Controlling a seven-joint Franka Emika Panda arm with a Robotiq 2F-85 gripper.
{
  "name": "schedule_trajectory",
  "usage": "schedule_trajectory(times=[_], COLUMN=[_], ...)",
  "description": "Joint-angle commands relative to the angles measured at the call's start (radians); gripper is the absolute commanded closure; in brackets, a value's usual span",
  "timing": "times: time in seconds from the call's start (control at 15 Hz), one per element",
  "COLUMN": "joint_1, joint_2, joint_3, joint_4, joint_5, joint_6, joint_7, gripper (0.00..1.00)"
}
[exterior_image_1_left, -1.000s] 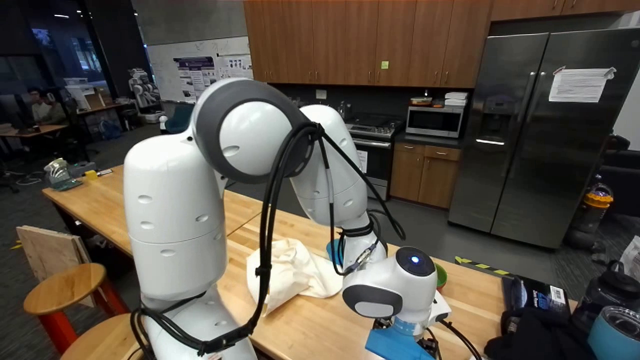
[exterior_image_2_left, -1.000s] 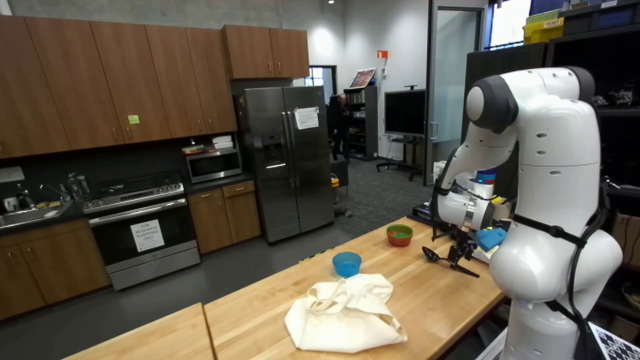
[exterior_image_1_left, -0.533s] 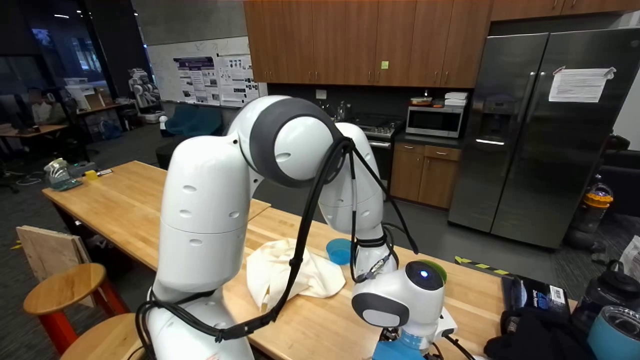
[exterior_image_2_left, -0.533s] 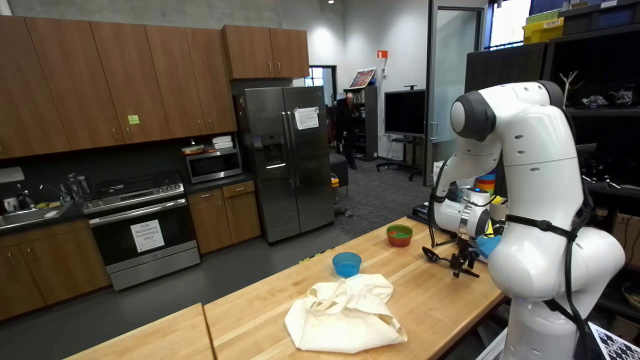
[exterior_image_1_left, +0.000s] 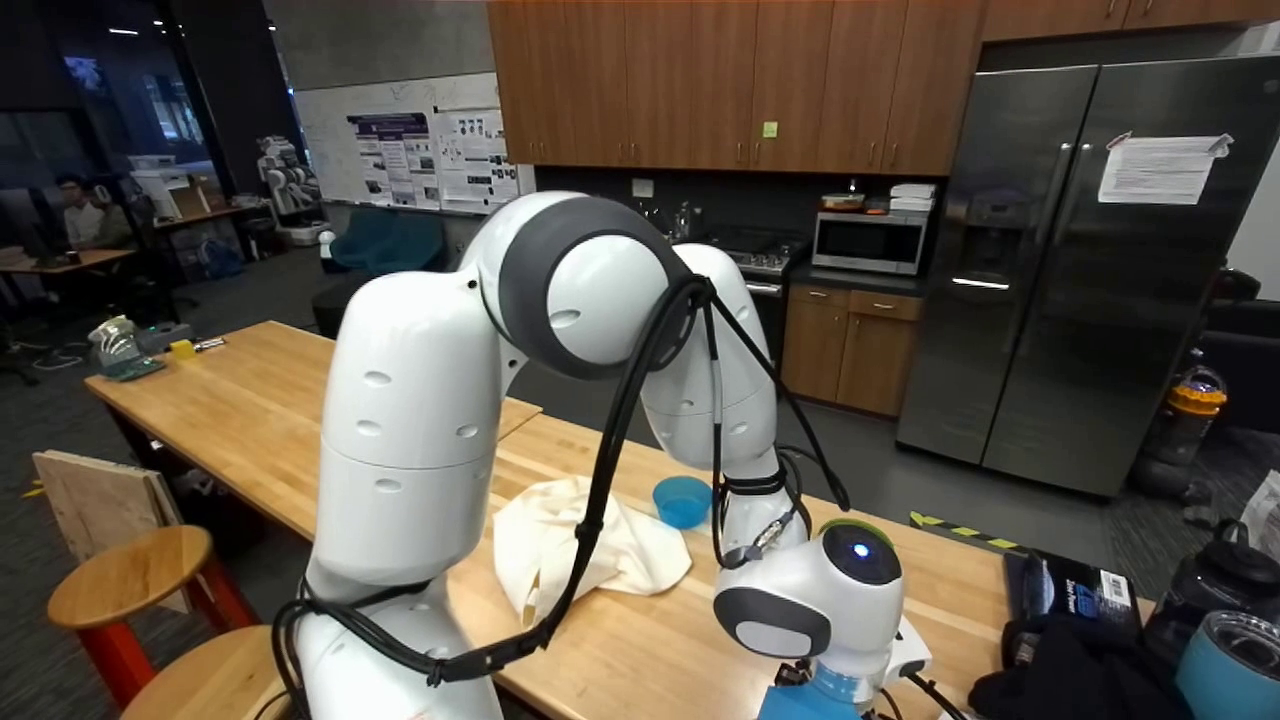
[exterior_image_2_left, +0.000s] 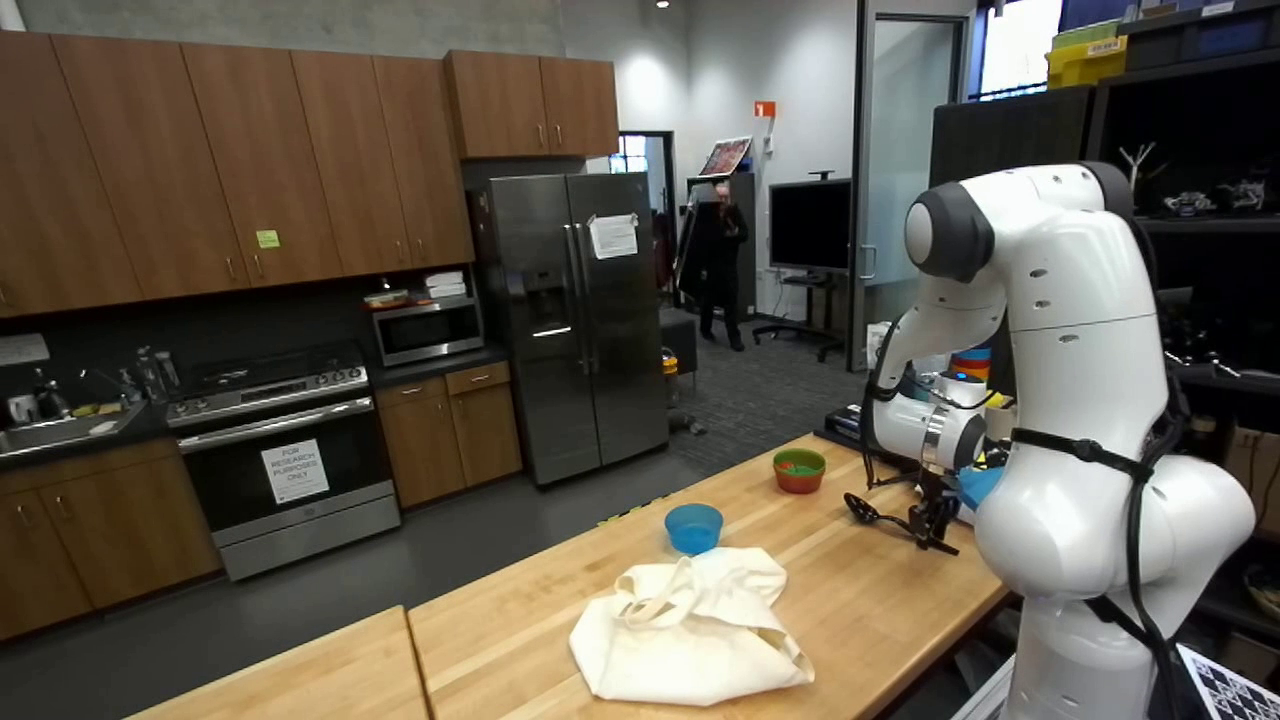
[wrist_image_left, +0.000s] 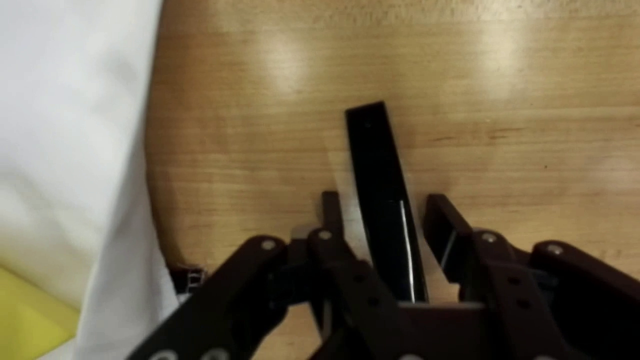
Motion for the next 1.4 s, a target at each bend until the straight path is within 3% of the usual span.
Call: schedule_trajectory(times=[0.0, 0.13, 0.2, 0.4, 0.67, 0.8, 0.87, 1.13, 1.33], joint_1=[-0.007, -0.003, -0.002, 0.001, 0.067, 0.119, 0.057, 0.045, 0.007], joint_2=[0.003, -0.006, -0.007, -0.025, -0.072, -0.103, -0.132, -0.245, -0.307], joint_3=[0.021, 0.013, 0.011, 0.009, -0.07, -0.137, -0.095, -0.151, -0.166], joint_4=[-0.001, -0.006, -0.006, -0.018, -0.071, -0.11, -0.133, -0.194, -0.171], joint_5=[0.015, 0.003, 0.0, -0.006, -0.114, -0.219, -0.344, -0.626, -0.759], joint_6=[0.011, 0.011, 0.008, -0.017, -0.057, -0.107, -0.12, -0.185, -0.252], joint_7=[-0.021, -0.02, -0.021, -0.021, 0.054, 0.114, 0.196, 0.384, 0.483], gripper=[0.86, 0.99, 0.94, 0.94, 0.94, 0.94, 0.94, 0.94, 0.94])
